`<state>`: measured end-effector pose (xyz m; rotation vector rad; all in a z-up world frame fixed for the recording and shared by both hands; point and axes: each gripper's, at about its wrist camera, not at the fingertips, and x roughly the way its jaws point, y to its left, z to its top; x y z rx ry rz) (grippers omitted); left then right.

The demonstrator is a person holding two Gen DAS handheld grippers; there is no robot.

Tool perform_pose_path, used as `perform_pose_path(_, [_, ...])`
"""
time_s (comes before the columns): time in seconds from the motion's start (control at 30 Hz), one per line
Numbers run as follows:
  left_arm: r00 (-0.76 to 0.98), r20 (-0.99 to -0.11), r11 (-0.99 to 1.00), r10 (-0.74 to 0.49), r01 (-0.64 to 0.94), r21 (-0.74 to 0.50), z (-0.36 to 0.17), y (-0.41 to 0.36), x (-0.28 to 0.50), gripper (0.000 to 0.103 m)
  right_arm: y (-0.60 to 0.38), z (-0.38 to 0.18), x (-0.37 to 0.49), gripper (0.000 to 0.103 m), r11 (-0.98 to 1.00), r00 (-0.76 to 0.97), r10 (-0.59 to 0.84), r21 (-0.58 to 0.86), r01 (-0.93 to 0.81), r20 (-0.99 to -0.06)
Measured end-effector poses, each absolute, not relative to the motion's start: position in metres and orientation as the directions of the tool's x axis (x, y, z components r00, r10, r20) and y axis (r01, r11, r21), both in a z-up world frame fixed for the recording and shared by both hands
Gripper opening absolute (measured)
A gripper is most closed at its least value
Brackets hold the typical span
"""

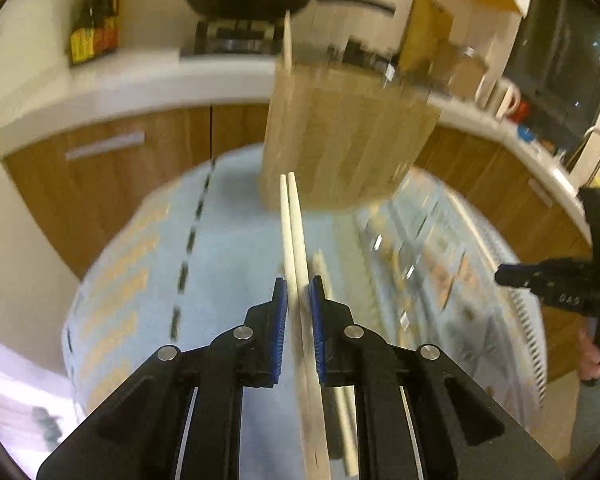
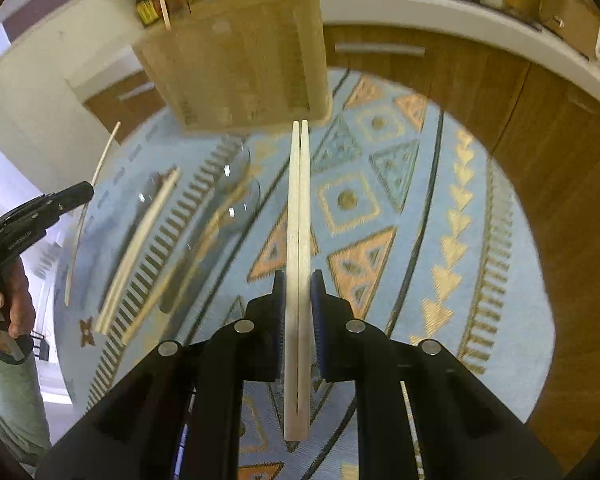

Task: Organize utensils
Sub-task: 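Lift both chopstick pairs upright and carry them over the basket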

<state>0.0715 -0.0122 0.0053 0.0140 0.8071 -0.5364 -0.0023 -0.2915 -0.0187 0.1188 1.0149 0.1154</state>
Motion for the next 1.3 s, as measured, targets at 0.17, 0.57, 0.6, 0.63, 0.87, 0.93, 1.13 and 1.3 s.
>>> perform_pose_path(0.17, [0.644, -0.588, 0.856, -0.490, 0.482, -0.185, 0.052, -0.019, 0.069, 0.010, -0.288, 0.019, 0.003, 0.011, 0.989, 0.592, 0.144, 0.130, -0.067, -0.793])
perform_pose_path(0.57, [0.737, -0.406, 0.835, -0.541, 0.529, -0.152, 0.134, -0.054, 0.109, 0.010, -0.277, 0.108, 0.067, 0.010, 0.982, 0.765, 0.187, 0.148, -0.120, -0.617])
perform_pose_path(0.6, [0.740, -0.397, 0.834, -0.543, 0.529, -0.156, 0.138, -0.058, 0.116, 0.010, -0.273, 0.111, 0.075, 0.010, 0.982, 0.771, 0.187, 0.146, -0.123, -0.608])
perform_pose_path(0.63, [0.744, -0.387, 0.835, -0.544, 0.527, -0.160, 0.141, -0.061, 0.122, 0.010, -0.271, 0.113, 0.080, 0.010, 0.981, 0.777, 0.188, 0.145, -0.126, -0.600])
perform_pose_path(0.87, [0.766, -0.351, 0.841, -0.539, 0.507, -0.187, 0.142, -0.078, 0.166, 0.010, -0.271, 0.122, 0.124, 0.010, 0.979, 0.862, 0.179, 0.172, -0.108, -0.474])
perform_pose_path(0.93, [0.773, -0.361, 0.852, -0.521, 0.492, -0.178, 0.139, -0.083, 0.178, 0.010, -0.271, 0.120, 0.134, 0.010, 0.978, 0.877, 0.184, 0.172, -0.118, -0.443])
perform_pose_path(1.13, [0.775, -0.357, 0.853, -0.522, 0.483, -0.198, 0.132, -0.087, 0.202, 0.010, -0.274, 0.110, 0.153, 0.010, 0.976, 0.900, 0.176, 0.191, -0.106, -0.398])
perform_pose_path(1.3, [0.789, -0.330, 0.855, -0.518, 0.472, -0.213, 0.131, -0.090, 0.215, 0.010, -0.281, 0.100, 0.174, 0.010, 0.979, 0.916, 0.122, 0.197, -0.048, -0.381])
